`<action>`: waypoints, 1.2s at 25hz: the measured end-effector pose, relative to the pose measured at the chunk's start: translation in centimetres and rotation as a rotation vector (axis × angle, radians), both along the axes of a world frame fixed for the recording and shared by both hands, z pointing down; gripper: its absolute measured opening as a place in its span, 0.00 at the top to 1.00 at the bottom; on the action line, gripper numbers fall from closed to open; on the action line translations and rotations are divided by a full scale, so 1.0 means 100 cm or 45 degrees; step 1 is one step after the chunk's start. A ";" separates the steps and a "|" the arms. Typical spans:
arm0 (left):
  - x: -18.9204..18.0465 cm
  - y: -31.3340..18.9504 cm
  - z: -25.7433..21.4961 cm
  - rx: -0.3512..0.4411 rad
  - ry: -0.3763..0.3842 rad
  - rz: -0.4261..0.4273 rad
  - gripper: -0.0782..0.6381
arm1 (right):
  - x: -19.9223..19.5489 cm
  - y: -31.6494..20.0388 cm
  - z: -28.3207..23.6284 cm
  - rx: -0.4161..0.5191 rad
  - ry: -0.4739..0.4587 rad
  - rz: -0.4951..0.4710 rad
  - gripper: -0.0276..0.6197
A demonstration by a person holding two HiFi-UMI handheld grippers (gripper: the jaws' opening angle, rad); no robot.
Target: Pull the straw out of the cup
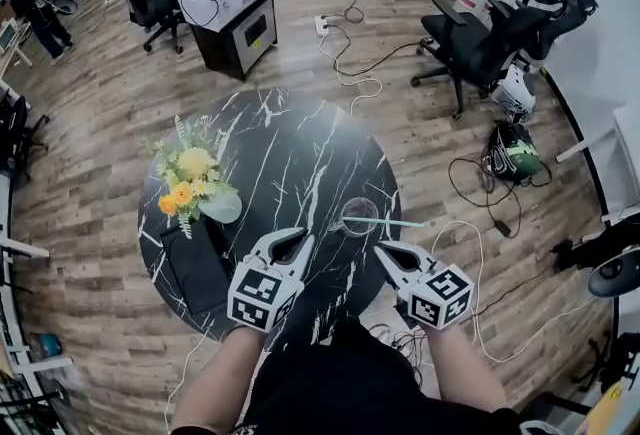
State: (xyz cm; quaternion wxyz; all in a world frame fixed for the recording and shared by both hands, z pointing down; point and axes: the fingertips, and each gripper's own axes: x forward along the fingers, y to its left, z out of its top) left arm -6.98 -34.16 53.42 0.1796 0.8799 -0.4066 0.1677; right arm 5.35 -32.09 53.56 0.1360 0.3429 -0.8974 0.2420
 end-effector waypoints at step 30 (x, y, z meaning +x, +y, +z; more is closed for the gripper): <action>0.143 -0.055 0.089 -0.060 -0.241 0.515 0.30 | 0.097 -0.015 0.065 -0.159 -0.100 0.269 0.95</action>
